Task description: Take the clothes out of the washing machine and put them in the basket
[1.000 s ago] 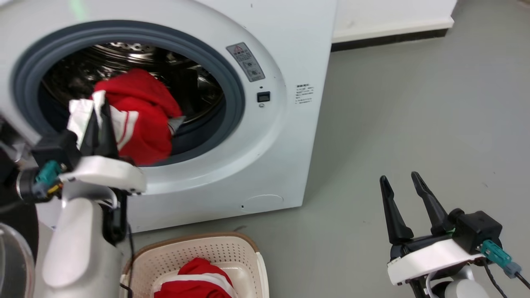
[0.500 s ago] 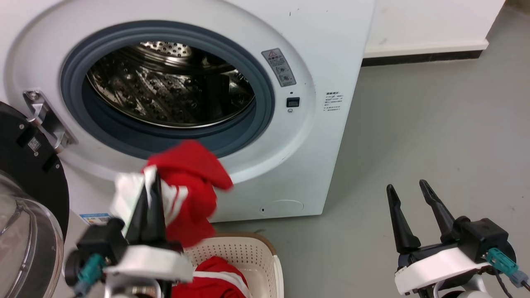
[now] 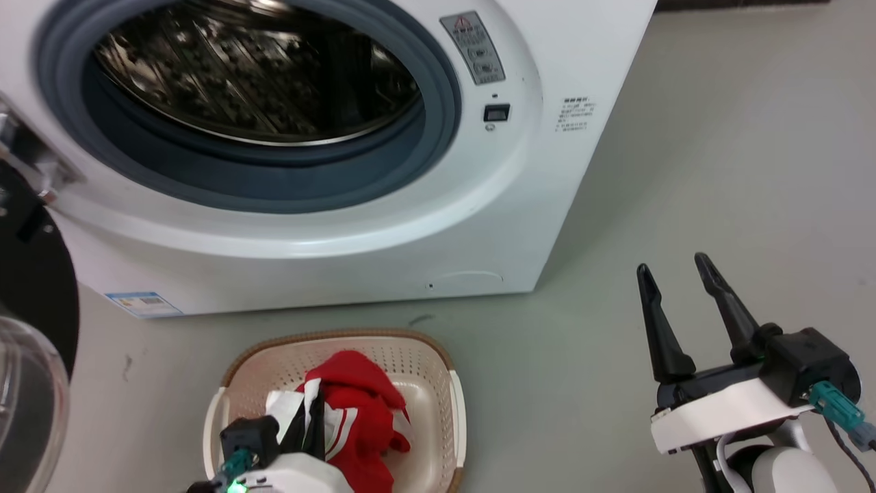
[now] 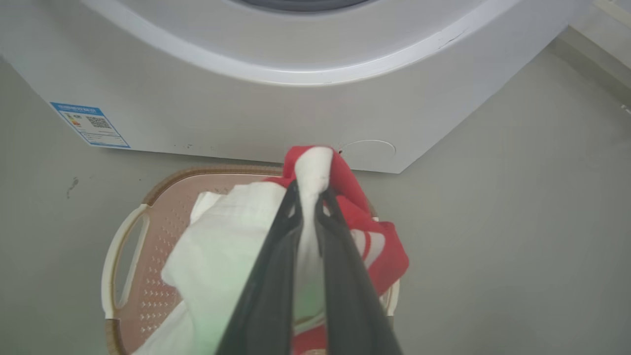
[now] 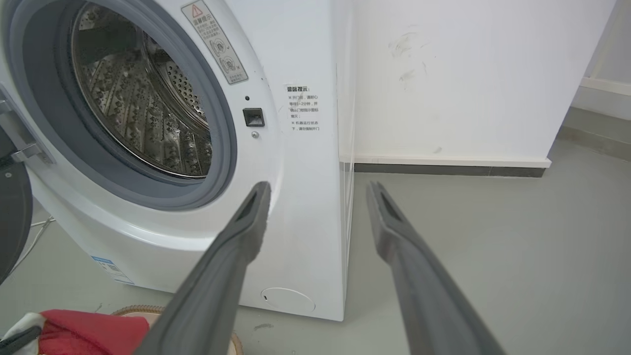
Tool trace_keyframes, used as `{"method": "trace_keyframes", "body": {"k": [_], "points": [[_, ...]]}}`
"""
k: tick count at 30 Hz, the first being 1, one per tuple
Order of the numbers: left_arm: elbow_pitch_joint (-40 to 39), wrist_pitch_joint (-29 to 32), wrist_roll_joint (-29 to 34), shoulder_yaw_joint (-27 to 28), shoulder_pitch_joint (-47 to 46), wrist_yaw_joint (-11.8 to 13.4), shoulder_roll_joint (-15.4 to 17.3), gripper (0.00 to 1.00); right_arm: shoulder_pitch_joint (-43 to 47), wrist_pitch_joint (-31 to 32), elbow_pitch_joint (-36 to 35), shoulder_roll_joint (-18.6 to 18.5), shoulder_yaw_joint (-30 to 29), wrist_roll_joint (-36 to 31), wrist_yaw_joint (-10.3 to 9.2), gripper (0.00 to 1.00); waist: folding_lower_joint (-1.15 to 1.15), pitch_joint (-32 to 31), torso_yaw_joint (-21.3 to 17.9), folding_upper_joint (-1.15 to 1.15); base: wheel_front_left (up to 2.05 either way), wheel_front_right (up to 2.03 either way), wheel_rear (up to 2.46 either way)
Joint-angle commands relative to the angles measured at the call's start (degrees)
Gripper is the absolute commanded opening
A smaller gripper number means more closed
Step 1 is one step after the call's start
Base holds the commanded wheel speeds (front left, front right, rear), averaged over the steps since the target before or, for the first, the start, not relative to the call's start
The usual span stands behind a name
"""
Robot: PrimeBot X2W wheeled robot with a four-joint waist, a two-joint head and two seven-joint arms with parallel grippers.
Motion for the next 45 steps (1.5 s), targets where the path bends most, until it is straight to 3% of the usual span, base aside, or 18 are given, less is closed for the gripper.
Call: {"method": "trace_keyframes", "body": {"k": [1,15,29,31,33,35,41,45], "points": [[2.9,-0.8,-0.2,0.1,-2.5,-0.5,0.1,0.00,-1.1,-0.4,-0.2,0.0,0.0,-0.4,-0.02,1.00,0.00,3.0,-1.2,0.00,0.00,0.00,0.00],[31.7,-3.7,0.1,0.1,-23.9,-4.0,1.6,0.00,-7.9,-4.7,2.0,0.0,2.6,1.7,-0.02,1.00,0.00,17.6,-6.0,0.00,0.00,0.00,0.00],[48.6,-4.4,-2.3,2.0,-36.9,-4.6,2.1,0.00,-12.6,-7.2,4.2,0.0,5.2,3.4,-0.03,1.00,0.00,27.7,-8.8,0.00,0.00,0.00,0.00],[50.2,-4.1,-2.8,2.4,-37.4,-4.2,2.4,0.31,-13.2,-7.3,4.6,0.0,5.3,3.2,-0.03,1.00,0.00,28.1,-9.0,0.00,0.00,0.00,0.00],[51.3,-3.9,-3.7,3.1,-37.7,-4.0,2.5,0.51,-13.4,-7.5,5.1,0.0,5.5,3.0,-0.03,1.00,0.00,28.2,-9.2,0.00,0.00,0.00,0.00],[51.9,-3.5,-4.5,3.5,-37.7,-4.2,2.4,1.00,-13.6,-7.6,5.5,0.0,5.5,2.6,-0.03,1.00,0.00,27.7,-9.3,0.00,0.00,0.00,0.00],[52.7,-4.2,-4.5,2.7,-35.1,-5.2,1.4,1.00,-12.7,-7.9,6.8,0.0,4.2,0.8,-0.03,1.00,0.00,22.0,-7.9,0.00,0.00,0.00,0.00],[49.0,-4.6,-3.5,2.1,-32.9,-4.8,0.7,1.00,-11.2,-7.3,7.3,0.0,3.2,-0.9,-0.03,1.00,0.00,16.5,-6.0,0.00,0.00,0.00,0.00]]}}
